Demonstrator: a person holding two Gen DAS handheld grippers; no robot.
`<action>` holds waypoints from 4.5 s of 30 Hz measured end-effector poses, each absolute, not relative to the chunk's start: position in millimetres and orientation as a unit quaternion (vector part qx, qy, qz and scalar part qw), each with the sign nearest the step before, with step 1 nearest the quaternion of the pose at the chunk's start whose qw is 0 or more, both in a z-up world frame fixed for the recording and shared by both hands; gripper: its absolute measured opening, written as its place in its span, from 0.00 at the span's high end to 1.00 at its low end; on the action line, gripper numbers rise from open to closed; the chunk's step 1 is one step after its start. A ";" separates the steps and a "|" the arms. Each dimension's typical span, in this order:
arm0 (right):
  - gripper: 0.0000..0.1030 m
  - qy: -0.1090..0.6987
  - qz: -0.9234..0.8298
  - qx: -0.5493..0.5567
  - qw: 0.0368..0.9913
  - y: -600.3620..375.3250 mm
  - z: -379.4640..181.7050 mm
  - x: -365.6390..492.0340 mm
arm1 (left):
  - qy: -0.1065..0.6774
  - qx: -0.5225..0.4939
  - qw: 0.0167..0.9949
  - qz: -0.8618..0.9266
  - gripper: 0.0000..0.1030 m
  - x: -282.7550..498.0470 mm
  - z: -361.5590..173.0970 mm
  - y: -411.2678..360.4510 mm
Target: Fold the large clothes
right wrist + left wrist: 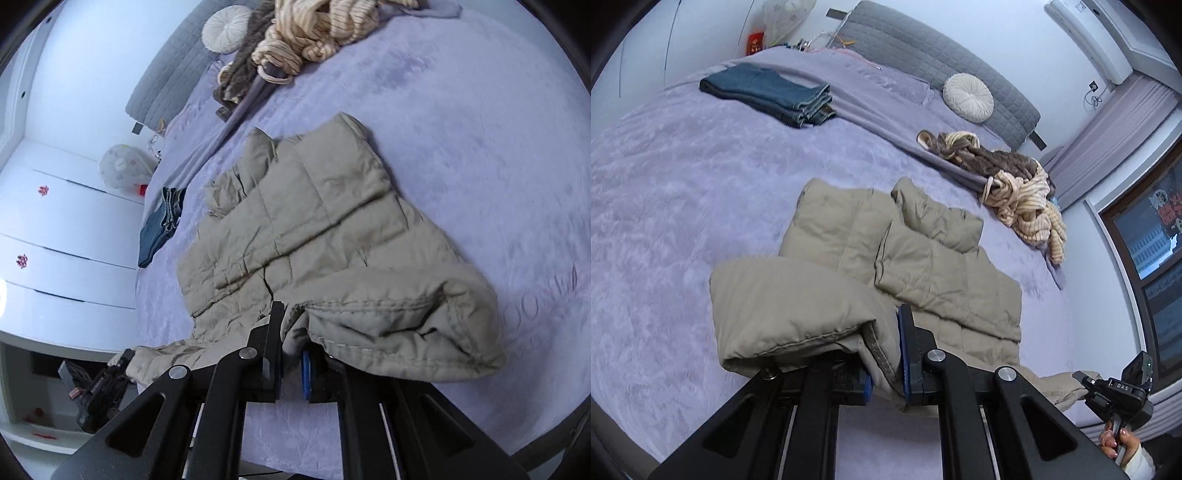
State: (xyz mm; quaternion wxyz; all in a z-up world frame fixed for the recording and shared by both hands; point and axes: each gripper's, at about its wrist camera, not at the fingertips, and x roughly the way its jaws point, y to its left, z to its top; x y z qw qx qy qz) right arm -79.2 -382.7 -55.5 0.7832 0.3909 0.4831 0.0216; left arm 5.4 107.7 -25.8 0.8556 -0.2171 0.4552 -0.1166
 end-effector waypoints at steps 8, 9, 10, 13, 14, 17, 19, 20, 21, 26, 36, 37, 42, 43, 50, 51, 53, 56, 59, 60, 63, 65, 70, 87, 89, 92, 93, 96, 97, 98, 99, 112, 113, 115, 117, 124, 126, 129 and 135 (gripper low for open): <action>0.92 0.478 0.068 0.294 0.825 -393.0 -5.7 39.4 | 0.425 -0.187 0.881 -0.089 0.88 97.9 0.7 84.4; 0.92 0.478 0.068 0.282 0.829 -392.4 -4.1 55.3 | 0.426 -0.184 0.882 -0.085 0.88 113.1 -0.7 82.6; 0.92 0.479 0.068 0.273 0.831 -392.0 -4.9 71.2 | 0.427 -0.180 0.882 -0.080 0.88 129.8 -3.1 81.3; 0.92 0.488 0.060 0.261 0.831 -389.8 -20.0 120.6 | 0.441 -0.168 0.879 -0.067 0.88 178.0 -20.0 78.3; 0.92 0.492 0.056 0.258 0.830 -388.7 -27.2 134.1 | 0.447 -0.161 0.878 -0.063 0.88 191.7 -28.7 76.2; 0.92 0.500 0.040 0.263 0.824 -389.0 -58.3 165.5 | 0.474 -0.130 0.870 -0.046 0.88 231.3 -64.0 67.2; 0.92 0.509 0.027 0.275 0.815 -390.3 -84.2 184.1 | 0.494 -0.115 0.861 -0.037 0.88 251.1 -90.5 61.5; 0.92 0.513 0.020 0.277 0.812 -390.7 -94.4 191.5 | 0.502 -0.108 0.857 -0.035 0.88 261.1 -106.5 58.6; 0.92 0.518 0.012 0.279 0.809 -391.6 -107.4 200.4 | 0.508 -0.102 0.854 -0.034 0.88 268.2 -118.4 56.2; 0.92 0.540 -0.010 0.306 0.784 -400.0 -170.2 232.0 | 0.534 -0.093 0.840 -0.020 0.88 302.8 -175.7 46.9; 0.94 0.550 -0.001 0.324 0.770 -405.8 -218.0 258.1 | 0.544 -0.071 0.836 -0.001 0.87 336.7 -213.7 28.5; 0.92 0.552 0.001 0.330 0.766 -407.6 -217.7 257.1 | 0.546 -0.073 0.835 0.001 0.87 337.0 -211.5 29.0; 0.62 0.550 0.016 0.313 0.774 -407.3 -184.9 252.8 | 0.509 -0.063 0.859 0.007 0.38 319.9 -176.4 35.2; 0.28 0.544 0.022 0.306 0.781 -406.2 -176.0 248.7 | 0.496 -0.054 0.866 0.013 0.00 314.3 -166.8 35.7; 0.57 0.516 0.051 0.274 0.810 -381.2 -140.1 221.8 | 0.471 -0.028 0.878 -0.073 0.09 286.5 -133.0 23.9; 0.79 0.525 0.058 0.262 0.808 -373.3 -142.7 222.1 | 0.480 -0.035 0.871 -0.102 0.25 285.1 -135.5 18.3; 0.80 0.544 0.068 0.231 0.804 -353.3 -154.7 225.5 | 0.496 -0.028 0.858 -0.132 0.36 285.3 -147.2 2.9; 0.82 0.563 0.064 0.209 0.797 -336.5 -179.9 236.2 | 0.512 -0.011 0.850 -0.122 0.47 291.1 -174.9 -15.7; 0.97 0.564 0.042 0.206 0.799 -338.8 -199.5 250.6 | 0.518 -0.019 0.850 -0.094 0.47 307.8 -201.1 -21.4; 1.00 0.564 0.038 0.208 0.798 -341.3 -204.8 256.5 | 0.518 -0.021 0.851 -0.087 0.47 312.8 -206.5 -21.8; 1.00 0.567 0.038 0.216 0.794 -348.8 -216.7 271.8 | 0.521 -0.020 0.850 -0.079 0.47 330.2 -214.7 -25.9; 1.00 0.565 0.039 0.219 0.794 -354.2 -214.2 276.9 | 0.519 -0.008 0.851 -0.081 0.47 335.3 -212.8 -25.9; 1.00 0.557 -0.022 0.174 0.812 -393.2 -195.8 264.6 | 0.495 0.013 0.869 -0.018 0.47 331.3 -202.2 11.9; 0.90 0.564 -0.087 0.204 0.796 -436.5 -200.4 247.3 | 0.528 -0.021 0.849 0.016 0.46 336.0 -215.1 42.6; 0.76 0.553 -0.076 0.215 0.802 -432.8 -183.4 235.7 | 0.524 -0.013 0.852 0.012 0.45 324.5 -201.0 44.1; 0.52 0.538 -0.061 0.229 0.809 -424.2 -161.5 211.5 | 0.522 -0.012 0.853 0.011 0.17 302.8 -183.5 46.8; 0.52 0.535 -0.057 0.233 0.810 -420.8 -155.4 202.5 | 0.517 -0.014 0.856 0.013 0.15 295.4 -178.1 48.1; 0.52 0.535 -0.047 0.252 0.805 -410.0 -146.6 180.8 | 0.522 -0.023 0.853 0.008 0.15 275.4 -169.3 51.1; 0.51 0.536 -0.046 0.257 0.802 -408.9 -146.6 175.9 | 0.525 -0.028 0.851 0.006 0.15 268.5 -167.8 51.8; 0.50 0.538 -0.045 0.265 0.799 -406.0 -145.8 166.6 | 0.528 -0.032 0.849 0.004 0.14 260.9 -166.3 51.8; 0.47 0.538 -0.044 0.273 0.796 -405.3 -145.8 158.7 | 0.530 -0.034 0.847 0.004 0.00 254.4 -165.2 51.5; 0.20 0.545 -0.039 0.347 0.762 -390.2 -143.5 74.4 | 0.576 -0.060 0.815 -0.012 0.00 178.6 -158.1 47.1; 0.20 0.544 -0.037 0.357 0.759 -389.7 -144.9 68.6 | 0.581 -0.063 0.812 -0.011 0.00 175.0 -159.6 47.6; 0.20 0.544 -0.032 0.373 0.751 -389.0 -148.8 60.3 | 0.587 -0.064 0.807 -0.009 0.00 169.6 -163.2 47.9; 0.19 0.546 -0.030 0.383 0.744 -387.6 -153.7 53.1 | 0.592 -0.069 0.803 -0.008 0.00 166.5 -166.7 48.2; 0.00 0.550 -0.035 0.445 0.706 -389.5 -186.5 41.0 | 0.607 -0.101 0.788 -0.001 0.00 160.0 -178.7 54.8; 0.00 0.547 -0.039 0.462 0.697 -390.5 -195.5 40.8 | 0.611 -0.103 0.785 0.000 0.00 158.5 -182.2 55.7; 0.00 0.541 -0.043 0.481 0.688 -390.5 -204.4 42.8 | 0.614 -0.105 0.783 0.000 0.00 157.0 -187.2 56.3; 0.00 0.525 -0.042 0.521 0.672 -390.5 -216.6 45.8 | 0.620 -0.149 0.770 0.004 0.00 154.0 -196.6 75.1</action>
